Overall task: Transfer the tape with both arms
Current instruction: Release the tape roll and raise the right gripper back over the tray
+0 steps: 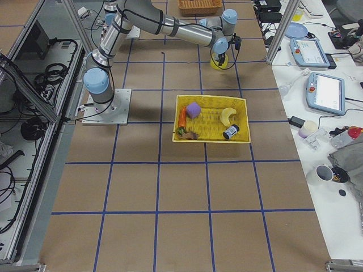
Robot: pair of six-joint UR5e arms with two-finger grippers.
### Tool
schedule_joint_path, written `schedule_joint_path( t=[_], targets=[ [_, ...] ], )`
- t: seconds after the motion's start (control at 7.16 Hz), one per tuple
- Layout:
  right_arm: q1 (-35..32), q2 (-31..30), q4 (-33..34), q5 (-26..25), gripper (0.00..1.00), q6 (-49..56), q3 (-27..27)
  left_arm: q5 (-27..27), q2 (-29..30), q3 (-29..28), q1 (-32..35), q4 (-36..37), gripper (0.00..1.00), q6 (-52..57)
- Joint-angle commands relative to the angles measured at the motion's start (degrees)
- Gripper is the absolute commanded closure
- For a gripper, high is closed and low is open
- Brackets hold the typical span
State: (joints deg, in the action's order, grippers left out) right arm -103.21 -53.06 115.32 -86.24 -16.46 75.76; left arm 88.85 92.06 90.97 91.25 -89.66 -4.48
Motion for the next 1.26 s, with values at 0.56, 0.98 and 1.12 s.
schedule_joint_path(
  t=[0.56,0.98,1.12],
  targets=[
    [7.82,-24.95,-24.24,-4.55,0.00,11.31,1.40,2.11,0.32,-0.18,0.86,4.23,0.00,1.57],
    [10.57,-34.01,-24.19,-4.46,0.00,14.96,9.30,2.30,0.40,0.00,1.12,3.87,0.00,3.78],
    [10.31,-34.12,-24.61,-4.63,0.00,15.05,8.27,2.30,0.40,0.00,1.13,3.96,0.00,3.78]
  ],
)
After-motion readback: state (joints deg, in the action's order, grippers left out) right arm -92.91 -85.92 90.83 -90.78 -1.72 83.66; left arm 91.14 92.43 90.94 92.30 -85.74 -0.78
